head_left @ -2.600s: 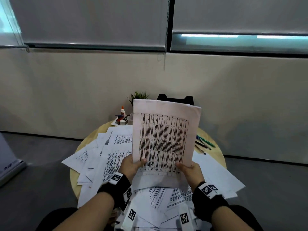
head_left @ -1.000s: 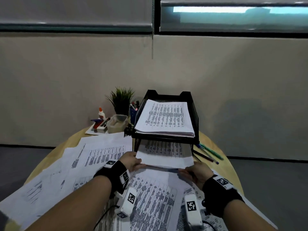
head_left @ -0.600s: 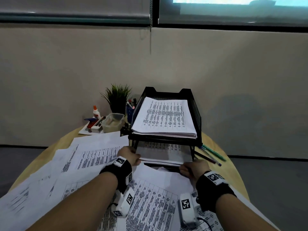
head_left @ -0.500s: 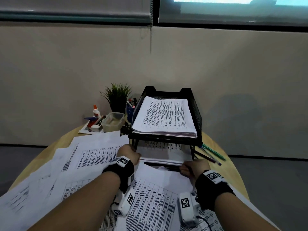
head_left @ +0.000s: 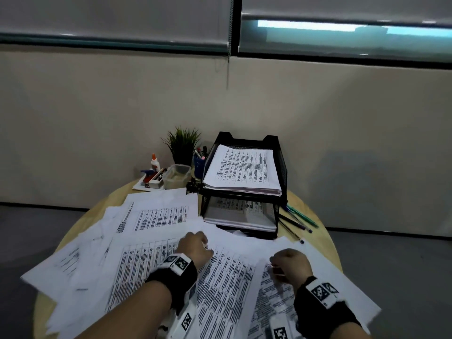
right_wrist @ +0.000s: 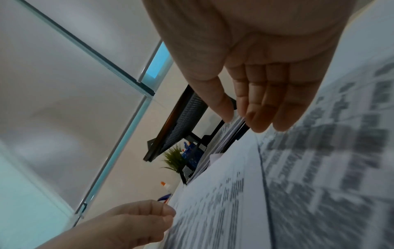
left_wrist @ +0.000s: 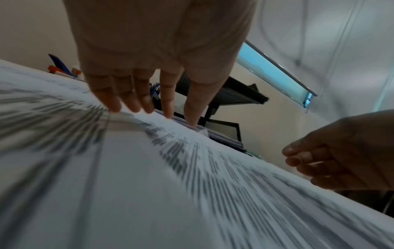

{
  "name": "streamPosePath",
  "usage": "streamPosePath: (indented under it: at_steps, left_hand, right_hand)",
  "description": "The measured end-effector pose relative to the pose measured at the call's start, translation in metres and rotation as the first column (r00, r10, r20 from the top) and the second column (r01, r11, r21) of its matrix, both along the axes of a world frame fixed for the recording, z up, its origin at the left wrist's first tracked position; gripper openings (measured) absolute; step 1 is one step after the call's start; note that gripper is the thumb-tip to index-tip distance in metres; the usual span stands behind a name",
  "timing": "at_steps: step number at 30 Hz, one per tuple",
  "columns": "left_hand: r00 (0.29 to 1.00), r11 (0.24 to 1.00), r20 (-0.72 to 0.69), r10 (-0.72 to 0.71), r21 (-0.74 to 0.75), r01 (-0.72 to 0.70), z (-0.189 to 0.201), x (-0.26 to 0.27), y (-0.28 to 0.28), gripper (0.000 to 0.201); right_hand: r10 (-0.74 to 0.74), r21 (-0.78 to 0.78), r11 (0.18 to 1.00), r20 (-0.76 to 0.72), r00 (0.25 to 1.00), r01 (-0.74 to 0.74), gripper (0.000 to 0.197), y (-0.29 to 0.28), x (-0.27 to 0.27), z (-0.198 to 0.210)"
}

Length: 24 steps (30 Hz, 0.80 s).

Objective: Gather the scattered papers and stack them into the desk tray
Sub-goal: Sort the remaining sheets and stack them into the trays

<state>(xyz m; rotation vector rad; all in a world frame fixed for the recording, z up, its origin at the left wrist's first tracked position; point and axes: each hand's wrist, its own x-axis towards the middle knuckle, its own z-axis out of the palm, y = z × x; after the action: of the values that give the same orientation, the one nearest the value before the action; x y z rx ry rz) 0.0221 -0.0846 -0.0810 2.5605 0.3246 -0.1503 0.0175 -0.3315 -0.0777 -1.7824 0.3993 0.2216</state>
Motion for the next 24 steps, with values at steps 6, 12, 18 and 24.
streamPosePath:
  at_steps: [6,12,18,24]
  left_hand:
    - [0.975,0.980,-0.214,-0.064,0.169,0.102,-0.008,-0.072,-0.008,0.056]
    - [0.931,0.985,-0.361,-0.059,0.130,0.113,0.001,-0.131,-0.038,0.102]
    - [0.890,0.964,-0.423,-0.170,0.118,0.240,-0.010,-0.163,-0.060,0.126]
    - [0.891,0.962,-0.426,-0.157,0.137,0.235,-0.010,-0.169,-0.063,0.112]
  right_hand:
    - [0.195,-0.289,0.939,-0.004,0.981,-0.187,0.017,-0.001,-0.056,0.000]
    - [0.339,-0.409,0.823,-0.204,0.918,-0.395,0.024,0.005,-0.107,-0.004]
    - [0.243,-0.540,0.775,-0.223,0.944,-0.327,0.043,-0.003,-0.134,-0.011]
    - [-0.109,-0.418,0.907,-0.149,0.983,0.037,0.065,-0.024,-0.141,-0.008]
